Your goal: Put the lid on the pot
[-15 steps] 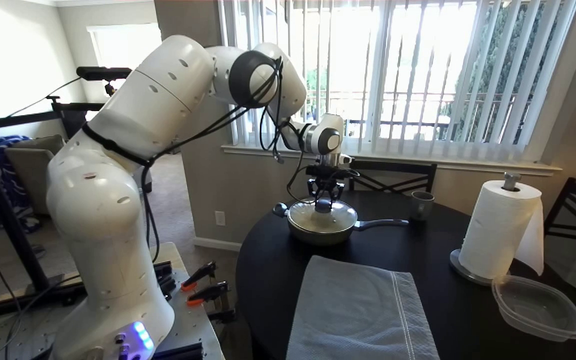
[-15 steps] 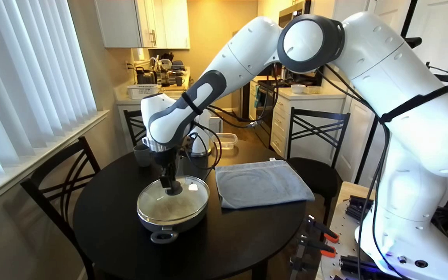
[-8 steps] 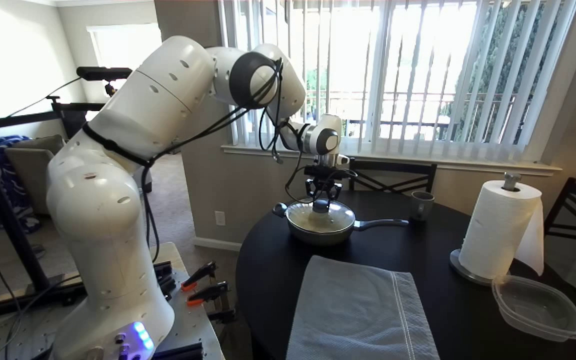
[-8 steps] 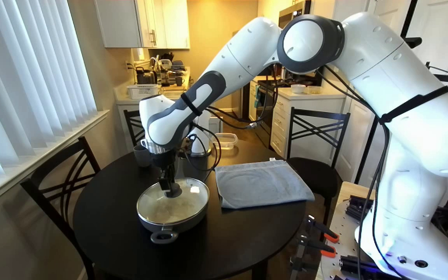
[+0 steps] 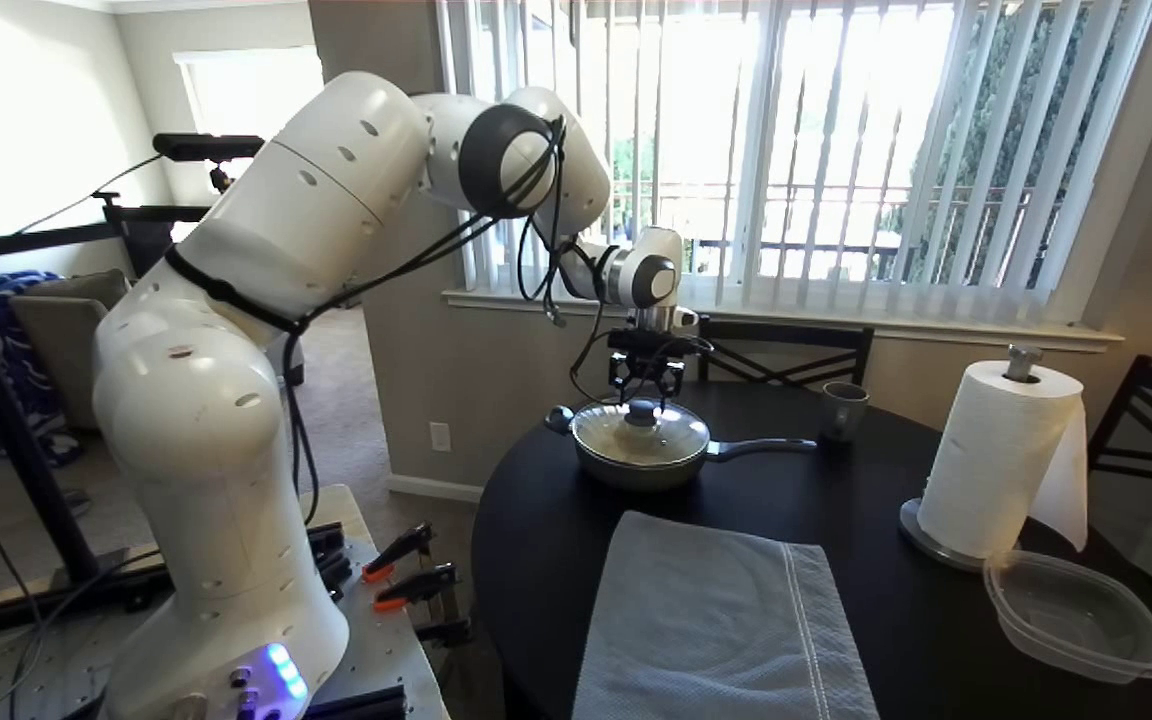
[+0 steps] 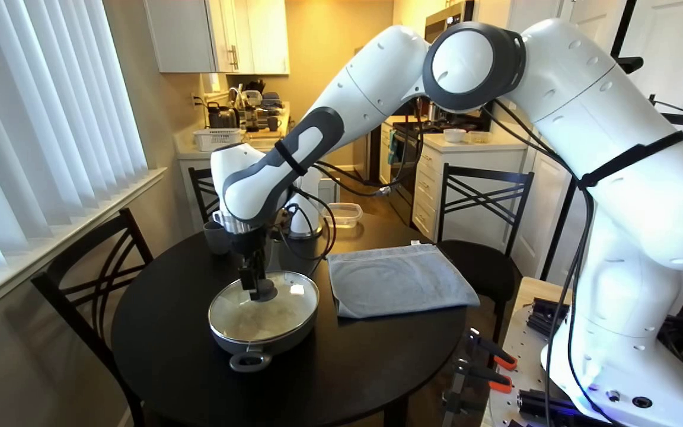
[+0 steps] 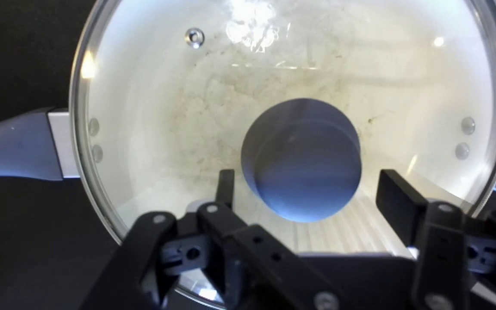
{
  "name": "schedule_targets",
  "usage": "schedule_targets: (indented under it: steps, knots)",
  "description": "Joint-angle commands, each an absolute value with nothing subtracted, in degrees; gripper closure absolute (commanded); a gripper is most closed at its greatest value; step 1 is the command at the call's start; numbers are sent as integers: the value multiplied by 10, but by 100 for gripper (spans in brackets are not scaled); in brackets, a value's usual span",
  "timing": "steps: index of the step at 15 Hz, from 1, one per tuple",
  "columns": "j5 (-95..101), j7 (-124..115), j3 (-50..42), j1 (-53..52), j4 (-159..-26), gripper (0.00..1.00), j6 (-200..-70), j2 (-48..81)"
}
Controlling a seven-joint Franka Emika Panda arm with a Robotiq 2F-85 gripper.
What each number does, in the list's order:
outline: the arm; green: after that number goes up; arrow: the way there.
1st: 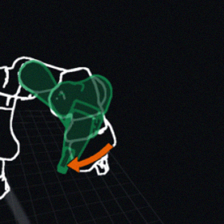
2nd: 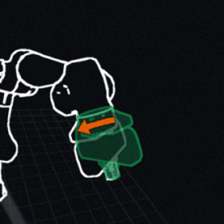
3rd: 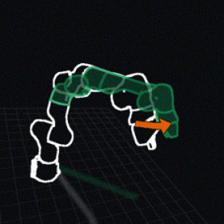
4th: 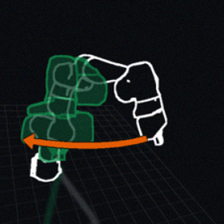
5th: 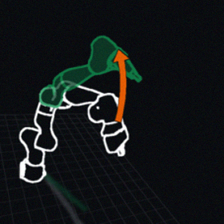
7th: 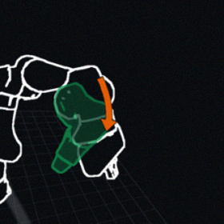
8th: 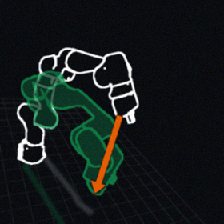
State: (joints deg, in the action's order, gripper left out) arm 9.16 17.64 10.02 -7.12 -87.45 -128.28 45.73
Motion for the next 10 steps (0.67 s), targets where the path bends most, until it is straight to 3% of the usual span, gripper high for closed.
schedule_targets:
  steps: [1,10]
  knots:
    - [92,186,97,-76,-886,0,-1282,439]
    - [92,177,90,-82,-871,0,-1284,447]
